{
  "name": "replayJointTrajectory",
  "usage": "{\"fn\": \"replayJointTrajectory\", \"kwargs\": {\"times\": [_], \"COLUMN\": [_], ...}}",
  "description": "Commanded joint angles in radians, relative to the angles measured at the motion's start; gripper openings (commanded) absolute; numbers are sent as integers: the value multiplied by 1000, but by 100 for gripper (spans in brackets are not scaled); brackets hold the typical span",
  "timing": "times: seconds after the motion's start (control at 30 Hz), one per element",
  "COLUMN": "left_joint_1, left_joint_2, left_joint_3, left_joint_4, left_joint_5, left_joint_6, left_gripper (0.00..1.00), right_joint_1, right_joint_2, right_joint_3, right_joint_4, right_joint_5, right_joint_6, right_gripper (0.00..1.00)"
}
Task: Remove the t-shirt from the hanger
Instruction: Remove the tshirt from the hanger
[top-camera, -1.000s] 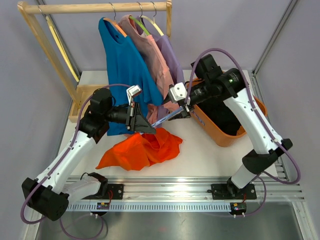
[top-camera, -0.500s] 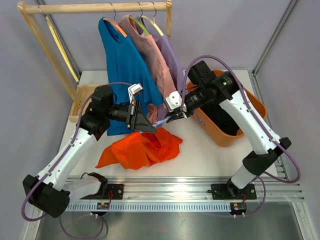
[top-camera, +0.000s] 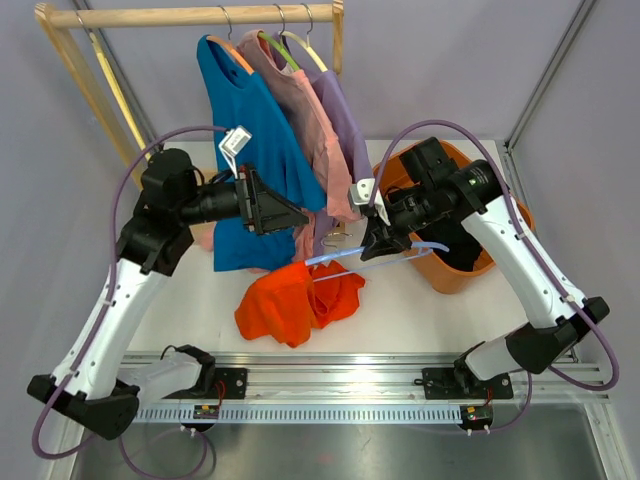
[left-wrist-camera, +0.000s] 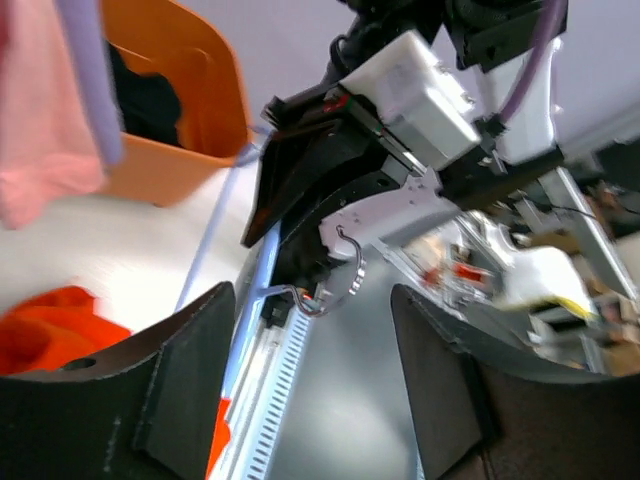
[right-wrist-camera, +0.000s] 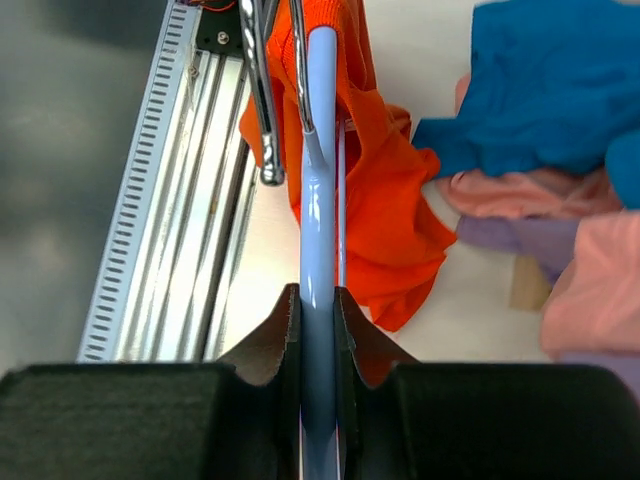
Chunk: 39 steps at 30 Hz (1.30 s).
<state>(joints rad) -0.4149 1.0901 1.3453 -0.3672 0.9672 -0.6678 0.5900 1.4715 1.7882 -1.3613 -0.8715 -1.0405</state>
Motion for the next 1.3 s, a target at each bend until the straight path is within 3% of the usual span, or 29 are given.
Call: {"fn": "replayJointTrajectory", "kwargs": {"times": [0.0,0.13,0.33,0.5,0.8,1.0,1.23,1.27], "left_joint_1": [2,1,-47,-113,-265,-306,-314,-314], "left_joint_2": [-50,-107,-258,-309,-133,-39,-19,-16], "left_joint_3": [106,141,-27,-165,-146,-117,-144,-147], "left_joint_4": [-188,-352,-440,-432,-358,-348,-274,-268], "left_joint_5": [-304,-494,-705,-907,-1177,-1275,-1351,-1351], "left_joint_6": [158,189,88,-21,-21,10,10,10], "left_gripper": [69,72,75,79,73,60,27,16], "right_joint_1": [-35,-44,-44,-44,-42,-42,-42,-42], "right_joint_2": [-51,-63,-4,52,84,66,53,52], "right_joint_3": [-30,-70,-38,8,20,2,-15,-16], "right_joint_4": [78,237,356,390,409,424,432,429], "right_joint_5": [-9,77,160,137,92,86,68,68], "right_joint_6": [193,425,712,798,833,840,836,833], "right_gripper": [0,0,0,0,0,0,0,0]}}
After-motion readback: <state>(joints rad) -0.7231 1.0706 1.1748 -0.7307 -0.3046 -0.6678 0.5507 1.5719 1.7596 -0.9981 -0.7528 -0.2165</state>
